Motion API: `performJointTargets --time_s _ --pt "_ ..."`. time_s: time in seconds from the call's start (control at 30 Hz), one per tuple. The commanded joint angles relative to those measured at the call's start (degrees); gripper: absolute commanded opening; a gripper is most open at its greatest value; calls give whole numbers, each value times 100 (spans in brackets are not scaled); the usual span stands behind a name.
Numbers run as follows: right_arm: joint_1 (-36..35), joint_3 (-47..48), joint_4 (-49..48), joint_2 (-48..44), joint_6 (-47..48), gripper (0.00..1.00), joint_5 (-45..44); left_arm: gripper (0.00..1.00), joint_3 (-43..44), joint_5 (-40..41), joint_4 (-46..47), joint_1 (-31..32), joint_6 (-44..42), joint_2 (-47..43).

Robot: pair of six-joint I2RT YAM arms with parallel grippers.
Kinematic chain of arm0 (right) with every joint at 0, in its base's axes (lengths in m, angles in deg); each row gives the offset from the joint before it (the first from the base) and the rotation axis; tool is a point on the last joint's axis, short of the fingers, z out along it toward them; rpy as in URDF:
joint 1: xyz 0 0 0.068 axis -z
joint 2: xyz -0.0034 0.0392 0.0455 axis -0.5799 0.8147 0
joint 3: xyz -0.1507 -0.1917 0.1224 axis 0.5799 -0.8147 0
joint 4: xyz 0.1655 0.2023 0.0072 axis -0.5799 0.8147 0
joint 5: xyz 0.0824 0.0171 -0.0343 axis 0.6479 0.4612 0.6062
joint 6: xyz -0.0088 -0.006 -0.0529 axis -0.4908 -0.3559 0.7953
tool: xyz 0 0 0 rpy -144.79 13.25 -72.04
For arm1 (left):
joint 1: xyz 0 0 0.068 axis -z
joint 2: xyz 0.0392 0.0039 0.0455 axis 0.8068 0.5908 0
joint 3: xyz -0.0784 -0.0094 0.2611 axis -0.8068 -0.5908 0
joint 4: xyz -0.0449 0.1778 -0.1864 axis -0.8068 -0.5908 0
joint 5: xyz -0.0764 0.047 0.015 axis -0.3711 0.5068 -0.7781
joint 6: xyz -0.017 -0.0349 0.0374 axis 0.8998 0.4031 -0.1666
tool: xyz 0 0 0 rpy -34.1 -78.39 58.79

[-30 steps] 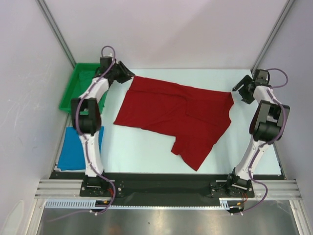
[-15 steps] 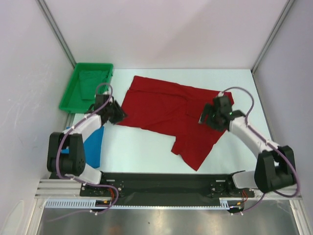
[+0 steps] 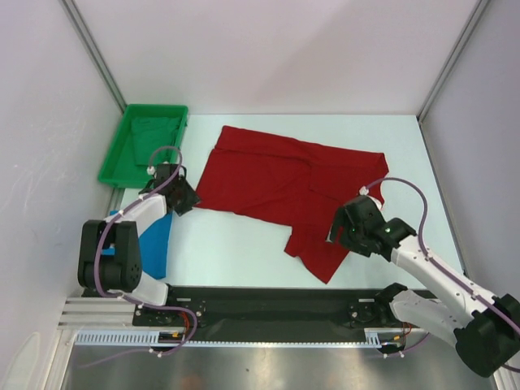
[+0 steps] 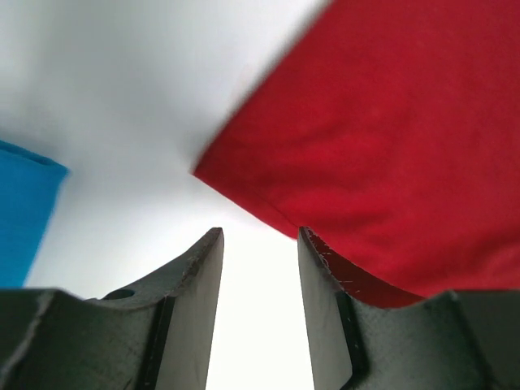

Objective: Fold and stack the t-shirts
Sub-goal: Fold the tshirt

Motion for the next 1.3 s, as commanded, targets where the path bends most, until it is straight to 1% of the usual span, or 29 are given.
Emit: performJointTargets --time_s 0.0,0.17,0.23,0.27,0.5,0.6,0.73,0.8,0.83,0.9,0.93,1.03,1.1,1.13,1.17,1.27 --pt "155 -232 329 -235 -199 84 -203 47 201 252 159 -287 439 284" --pt "603 -461 338 -367 -50 85 200 47 245 102 406 -515 623 689" --pt "788 -514 277 -411 3 84 298 47 324 -169 520 -516 641 847" --pt "806 -514 267 -411 21 85 316 47 350 -188 547 -516 676 987" --pt "920 -470 267 -359 -101 85 430 46 412 -83 557 -516 791 1085" --pt "938 -505 372 -306 -443 85 316 42 316 -135 530 -516 834 1077" --pt "938 -610 382 -183 -743 83 280 30 166 -188 547 -516 844 1015" --pt "938 -715 286 -156 -831 79 447 26 149 -171 556 -516 791 1006" --pt "929 -742 268 -156 -953 78 482 21 148 -144 556 -524 738 997" --pt "912 -873 197 -182 -1077 76 492 18 157 -144 582 -516 720 971" --pt "894 -918 180 -191 -1112 75 500 15 166 -162 591 -516 712 945" --pt "842 -1111 127 -156 -1288 72 352 11 157 -197 626 -507 685 875" --pt "763 -1199 -91 -7 -1315 66 324 9 131 -214 688 -516 668 839" --pt "658 -1243 -163 150 -1367 61 298 8 113 -249 731 -516 668 822" --pt "657 -1243 -242 151 -1394 58 281 7 113 -284 749 -516 668 822" --pt "341 -1112 -313 476 -1473 55 53 5 113 -338 749 -516 624 813"
